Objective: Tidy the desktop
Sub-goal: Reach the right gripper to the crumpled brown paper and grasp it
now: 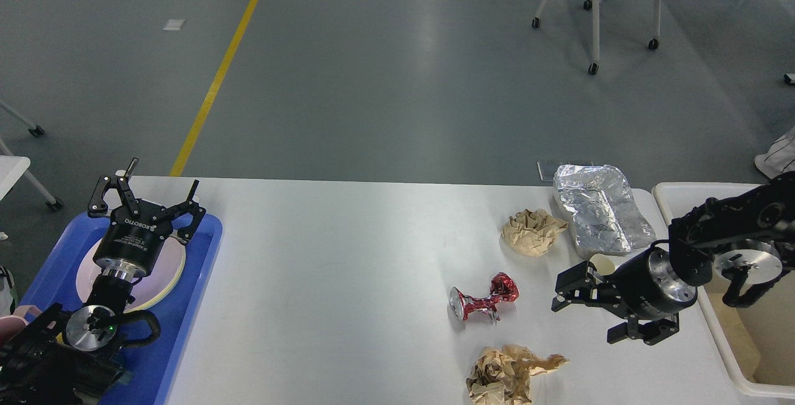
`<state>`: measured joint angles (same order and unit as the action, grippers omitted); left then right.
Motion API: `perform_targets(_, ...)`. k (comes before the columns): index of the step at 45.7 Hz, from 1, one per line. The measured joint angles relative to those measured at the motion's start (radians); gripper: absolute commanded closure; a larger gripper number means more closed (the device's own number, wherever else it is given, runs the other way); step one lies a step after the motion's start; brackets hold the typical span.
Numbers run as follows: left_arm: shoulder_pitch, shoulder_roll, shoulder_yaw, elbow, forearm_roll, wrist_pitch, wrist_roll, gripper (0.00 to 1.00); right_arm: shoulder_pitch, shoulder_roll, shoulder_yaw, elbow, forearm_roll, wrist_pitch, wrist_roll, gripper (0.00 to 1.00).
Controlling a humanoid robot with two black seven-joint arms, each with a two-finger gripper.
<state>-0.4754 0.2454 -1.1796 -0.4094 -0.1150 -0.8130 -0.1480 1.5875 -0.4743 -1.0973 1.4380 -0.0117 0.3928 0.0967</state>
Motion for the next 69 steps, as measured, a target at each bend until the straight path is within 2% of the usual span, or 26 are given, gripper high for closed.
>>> perform_targets(13,0.000,0.000,0.000,0.000,0.000,-0.002,0.001,0.02,-0.127,0.013,0.088,-0.017,0.094,-0.022,0.000,0.00)
perform_targets(23,0.000,0.000,0.000,0.000,0.000,-0.002,0.001,0.02,-0.206,0.087,0.122,-0.083,0.106,-0.077,-0.001,0.00)
perform_targets(60,0.000,0.000,0.000,0.000,0.000,-0.002,0.001,0.02,-0.437,0.236,0.258,-0.223,0.188,-0.082,0.000,0.00)
perform_targets(63,0.000,0.000,0.000,0.000,0.000,-0.002,0.001,0.02,-0.447,0.249,0.270,-0.235,0.209,-0.083,0.001,0.03)
perform_targets(65,0.000,0.000,0.000,0.000,0.000,-0.002,0.001,0.02,-0.454,0.254,0.277,-0.239,0.223,-0.084,0.003,0.12)
perform_targets(69,0.000,0.000,0.000,0.000,0.000,-0.002,0.001,0.02,-0.462,0.261,0.282,-0.243,0.243,-0.099,0.016,0.62)
